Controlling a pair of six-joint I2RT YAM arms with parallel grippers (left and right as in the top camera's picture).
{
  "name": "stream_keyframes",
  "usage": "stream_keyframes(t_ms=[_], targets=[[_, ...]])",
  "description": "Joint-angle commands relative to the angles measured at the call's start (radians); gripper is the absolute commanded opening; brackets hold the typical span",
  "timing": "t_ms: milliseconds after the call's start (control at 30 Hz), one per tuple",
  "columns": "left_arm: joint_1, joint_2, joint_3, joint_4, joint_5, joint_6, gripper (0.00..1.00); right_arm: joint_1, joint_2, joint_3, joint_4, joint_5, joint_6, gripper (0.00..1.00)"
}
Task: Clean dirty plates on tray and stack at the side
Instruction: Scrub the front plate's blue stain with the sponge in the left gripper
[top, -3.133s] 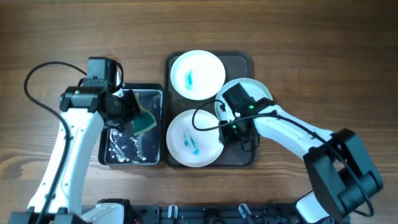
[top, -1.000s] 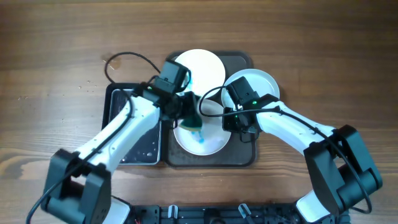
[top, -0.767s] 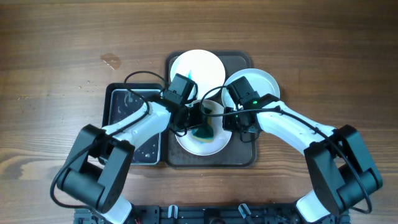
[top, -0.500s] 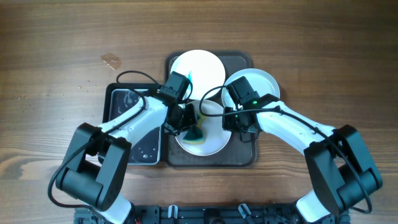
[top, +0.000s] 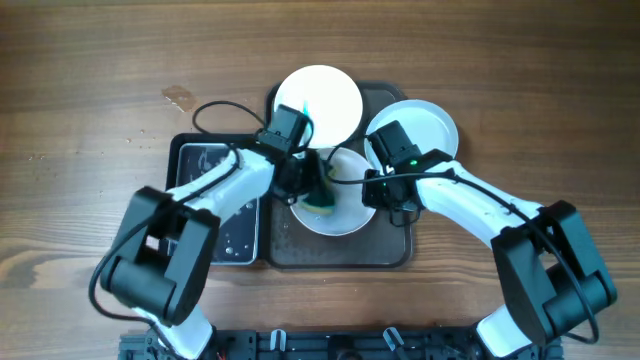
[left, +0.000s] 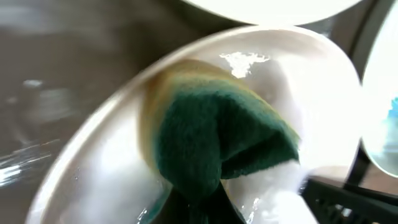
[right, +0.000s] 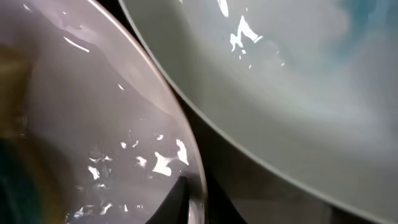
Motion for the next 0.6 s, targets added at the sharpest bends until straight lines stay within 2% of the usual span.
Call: stream_keyframes(t_ms=[0, 167, 333, 400, 567], targets=[[-0.100, 0.100, 0.001, 0.065, 0.187, -0.070, 0.04, 0.005, 0.036, -0.018, -0.005, 0.035, -0.010, 0.11], [-0.140, 0.103, 0.002, 0.116, 0.313, -0.087, 0.04, 0.005, 0.036, -0.018, -0.007, 0.035, -0.011, 0.10], [-0.138, 0.103, 0.001, 0.098, 0.295, -0.087, 0.04, 0.005, 0.036, -0.018, -0.007, 0.034, -0.010, 0.10], [-0.137, 0.103, 0.001, 0.056, 0.254, -0.086, 0.04, 0.005, 0.036, -0.018, -0.008, 0.034, -0.010, 0.10], [-0.084, 0.077, 0.003, -0.126, 0.033, -0.078, 0.04, 0.005, 0.036, -0.018, -0.009, 0.034, -0.011, 0.10]])
